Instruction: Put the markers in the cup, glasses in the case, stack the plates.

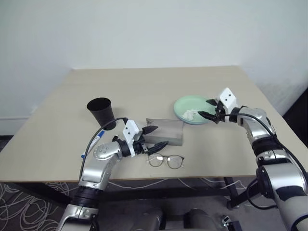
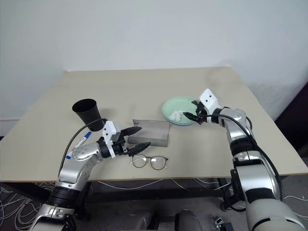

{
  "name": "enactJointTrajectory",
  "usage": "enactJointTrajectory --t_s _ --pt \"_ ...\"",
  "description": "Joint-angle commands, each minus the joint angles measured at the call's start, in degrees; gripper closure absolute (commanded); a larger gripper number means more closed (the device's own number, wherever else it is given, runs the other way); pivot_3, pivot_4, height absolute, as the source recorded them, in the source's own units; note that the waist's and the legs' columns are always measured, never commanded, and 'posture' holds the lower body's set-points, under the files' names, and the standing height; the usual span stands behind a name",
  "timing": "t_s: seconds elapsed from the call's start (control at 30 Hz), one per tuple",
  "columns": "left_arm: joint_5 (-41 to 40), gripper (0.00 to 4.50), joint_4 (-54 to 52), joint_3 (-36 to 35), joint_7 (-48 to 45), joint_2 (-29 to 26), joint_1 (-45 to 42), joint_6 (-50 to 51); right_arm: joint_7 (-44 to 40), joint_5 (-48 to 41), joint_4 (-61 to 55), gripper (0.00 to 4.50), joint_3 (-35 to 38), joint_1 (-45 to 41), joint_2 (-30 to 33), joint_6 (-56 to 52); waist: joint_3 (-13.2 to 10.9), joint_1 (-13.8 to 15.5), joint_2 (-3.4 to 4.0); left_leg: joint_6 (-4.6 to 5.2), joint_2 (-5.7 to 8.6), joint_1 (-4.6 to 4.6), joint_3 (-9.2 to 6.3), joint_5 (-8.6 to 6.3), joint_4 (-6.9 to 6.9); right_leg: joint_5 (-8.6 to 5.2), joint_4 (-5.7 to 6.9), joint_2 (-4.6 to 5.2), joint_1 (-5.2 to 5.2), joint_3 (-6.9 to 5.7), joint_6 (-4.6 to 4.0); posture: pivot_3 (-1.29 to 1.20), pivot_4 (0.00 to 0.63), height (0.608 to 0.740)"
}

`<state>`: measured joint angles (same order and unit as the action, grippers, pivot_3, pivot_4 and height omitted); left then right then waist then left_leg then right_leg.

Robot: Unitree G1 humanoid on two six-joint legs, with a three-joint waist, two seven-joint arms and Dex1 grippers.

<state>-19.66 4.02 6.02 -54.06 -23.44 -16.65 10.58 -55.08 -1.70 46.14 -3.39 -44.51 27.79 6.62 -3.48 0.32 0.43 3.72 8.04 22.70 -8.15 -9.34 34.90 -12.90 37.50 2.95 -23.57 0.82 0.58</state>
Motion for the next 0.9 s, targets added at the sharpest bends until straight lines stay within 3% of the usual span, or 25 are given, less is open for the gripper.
enactJointTrajectory --t_s 0.03,0.23,0.47,0.9 --pt "0.2 0.23 1.3 -0.2 -4.2 -2.7 -3.5 -0.8 -5.3 -4.2 -10.8 1.12 0.9 5.3 1.7 -2.6 0.0 0.0 0.02 0.00 0.00 -0.01 0.02 0.00 0.00 0.00 0.01 0.01 -0.01 0.02 0.00 0.00 0.000 0.738" --pt "1.1 0.23 5.8 1.9 -13.5 -7.1 -9.2 -0.3 -11.4 -8.9 -24.4 1.12 -0.1 16.1 2.5 -10.3 0.0 -0.2 0.03 0.00 0.00 0.02 0.02 0.00 0.00 -0.02 0.09 0.04 -0.06 0.05 -0.03 0.00 0.000 0.738" --pt "3.5 0.23 8.1 6.3 -22.7 -10.7 -13.4 -1.0 -8.7 -10.2 -27.8 1.12 0.7 19.4 1.4 -12.7 0.0 -0.2 0.03 0.00 0.00 0.07 0.05 -0.01 0.00 -0.03 0.10 0.11 -0.08 0.04 -0.05 0.00 0.000 0.738" --pt "12.1 0.23 16.3 14.2 -28.7 -7.0 -22.0 -9.8 -4.4 -10.8 -31.3 1.12 0.6 23.2 -0.6 -12.9 0.0 0.3 -0.02 0.00 0.00 0.23 0.04 0.00 0.01 -0.07 0.04 0.11 -0.24 0.00 -0.03 0.00 0.000 0.738"
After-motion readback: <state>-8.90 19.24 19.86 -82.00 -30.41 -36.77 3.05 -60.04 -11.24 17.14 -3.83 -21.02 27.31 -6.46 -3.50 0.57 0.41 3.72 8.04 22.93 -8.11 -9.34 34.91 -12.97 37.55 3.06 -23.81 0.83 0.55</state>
